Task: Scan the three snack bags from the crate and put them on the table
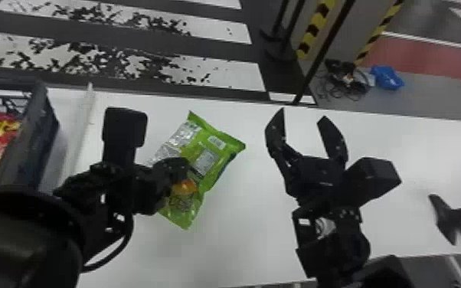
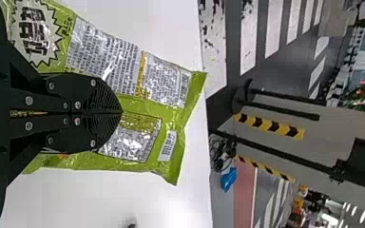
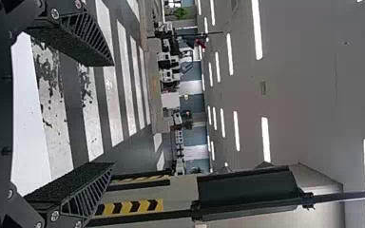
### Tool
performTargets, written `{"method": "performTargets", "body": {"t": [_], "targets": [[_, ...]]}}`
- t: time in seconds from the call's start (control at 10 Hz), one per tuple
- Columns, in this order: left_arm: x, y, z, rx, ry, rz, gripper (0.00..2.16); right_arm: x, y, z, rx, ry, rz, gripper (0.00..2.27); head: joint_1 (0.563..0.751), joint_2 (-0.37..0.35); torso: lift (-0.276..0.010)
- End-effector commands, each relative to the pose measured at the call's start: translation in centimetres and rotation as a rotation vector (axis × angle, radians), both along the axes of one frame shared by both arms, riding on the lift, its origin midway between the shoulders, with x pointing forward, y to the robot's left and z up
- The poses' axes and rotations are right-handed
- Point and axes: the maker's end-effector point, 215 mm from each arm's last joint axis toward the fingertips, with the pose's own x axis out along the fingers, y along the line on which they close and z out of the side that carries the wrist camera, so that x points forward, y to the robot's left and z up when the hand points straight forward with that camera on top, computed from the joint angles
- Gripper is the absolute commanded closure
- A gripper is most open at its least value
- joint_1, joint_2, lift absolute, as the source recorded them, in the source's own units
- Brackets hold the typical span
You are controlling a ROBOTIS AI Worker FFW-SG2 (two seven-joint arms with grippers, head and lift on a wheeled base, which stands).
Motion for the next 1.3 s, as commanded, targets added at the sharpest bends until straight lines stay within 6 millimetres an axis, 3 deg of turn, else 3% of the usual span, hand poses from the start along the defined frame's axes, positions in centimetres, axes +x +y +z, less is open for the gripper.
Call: {"method": "performTargets", "body": {"t": [0.0, 0.2, 0.6, 0.7, 0.8, 0.9, 1.1, 1.2], "targets": [[-1.1, -4.6, -2.1, -0.034, 0.027, -0.068, 2.13, 0.1, 0.2, 0.1, 0.002, -0.003, 0.003, 0.14, 0.695, -0.292, -0.094], [-2.5, -9.0, -4.1, -0.065, 0.017, -0.163, 2.13, 0.3, 0.3, 0.3, 0.007, -0.005, 0.006, 0.14, 0.695, -0.35, -0.094], [-4.3, -11.4, -8.3, -0.138, 0.058, -0.242, 2.13, 0.6, 0.3, 0.3, 0.005, -0.006, 0.012, 0.14, 0.695, -0.35, -0.094], [-4.4, -11.5, -8.6, -0.129, 0.061, -0.245, 1.99, 0.7, 0.5, 0.2, 0.005, -0.004, 0.016, 0.14, 0.695, -0.35, -0.094], [-4.0, -11.4, -8.2, -0.125, 0.046, -0.242, 0.9, 0.7, 0.5, 0.2, 0.005, -0.004, 0.016, 0.14, 0.695, -0.35, -0.094], [-3.7, -10.9, -8.3, -0.109, 0.039, -0.237, 0.0, 0.6, 0.6, 0.1, 0.007, -0.002, 0.019, 0.14, 0.695, -0.35, -0.094], [-3.6, -10.6, -8.1, -0.115, 0.037, -0.231, 0.03, 0.5, 0.5, 0.4, 0.007, -0.008, 0.017, 0.14, 0.695, -0.35, -0.094], [-3.3, -10.7, -6.8, -0.125, 0.012, -0.229, 0.03, 0.4, 0.5, 0.6, 0.008, -0.011, 0.017, 0.14, 0.695, -0.35, -0.094]]}}
